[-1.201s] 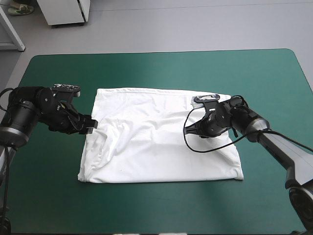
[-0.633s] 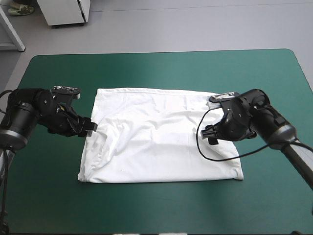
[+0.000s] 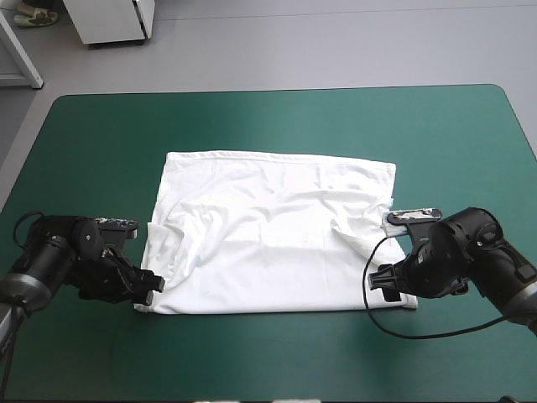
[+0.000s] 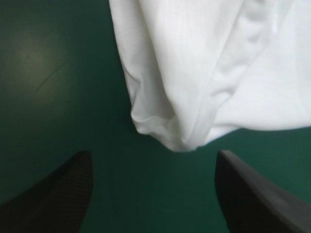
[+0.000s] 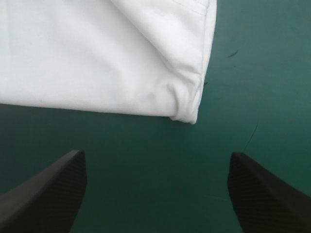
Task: Fold the cloth
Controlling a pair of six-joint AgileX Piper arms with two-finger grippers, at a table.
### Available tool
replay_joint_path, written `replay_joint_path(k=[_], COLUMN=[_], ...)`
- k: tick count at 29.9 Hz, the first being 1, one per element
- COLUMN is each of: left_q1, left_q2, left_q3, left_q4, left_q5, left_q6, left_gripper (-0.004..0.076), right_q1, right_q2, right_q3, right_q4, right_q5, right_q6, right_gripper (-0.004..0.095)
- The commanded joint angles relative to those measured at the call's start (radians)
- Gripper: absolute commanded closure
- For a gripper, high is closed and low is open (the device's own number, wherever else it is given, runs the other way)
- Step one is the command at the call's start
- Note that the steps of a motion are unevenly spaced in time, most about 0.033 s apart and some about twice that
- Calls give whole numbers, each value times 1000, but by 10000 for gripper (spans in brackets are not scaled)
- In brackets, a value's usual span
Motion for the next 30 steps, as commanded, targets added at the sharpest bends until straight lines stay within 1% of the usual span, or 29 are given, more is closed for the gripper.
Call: replay_joint_path(k=[1,7,11,13,16,20,22,23,30], left_q1=[-3,-24,-77,-104,-137,-145,-145,-145,-145], left_q2=[40,151,169,169,169,169,169,169,169], left_q3=[16,71,80,80,80,80,80,80,80], left_q4=[-8,-45,-43,-48,-48,-60,-60,-60,-65], left_q5=[-76,-134,-156,-173,-196,-217,-221,-221,-221], left_q6=[-12,11,1,-13,-32,-33,-5,5,10], left_gripper=[213,213,227,277,415,629,717,731,731], right_q1=[-2,-2,-2,-2,-2,-2,-2,-2,-2], right_q2=[-24,-24,-16,-6,10,58,79,90,196], right_q3=[-20,-20,-20,-15,29,110,143,156,188], right_q4=[-3,1,-11,-19,-19,-26,-26,-24,-41], right_q5=[-16,-11,-52,-69,-106,-165,-212,-238,-364], right_q6=[-3,4,4,4,11,16,16,16,24], right_gripper=[171,171,171,171,171,171,171,171,172])
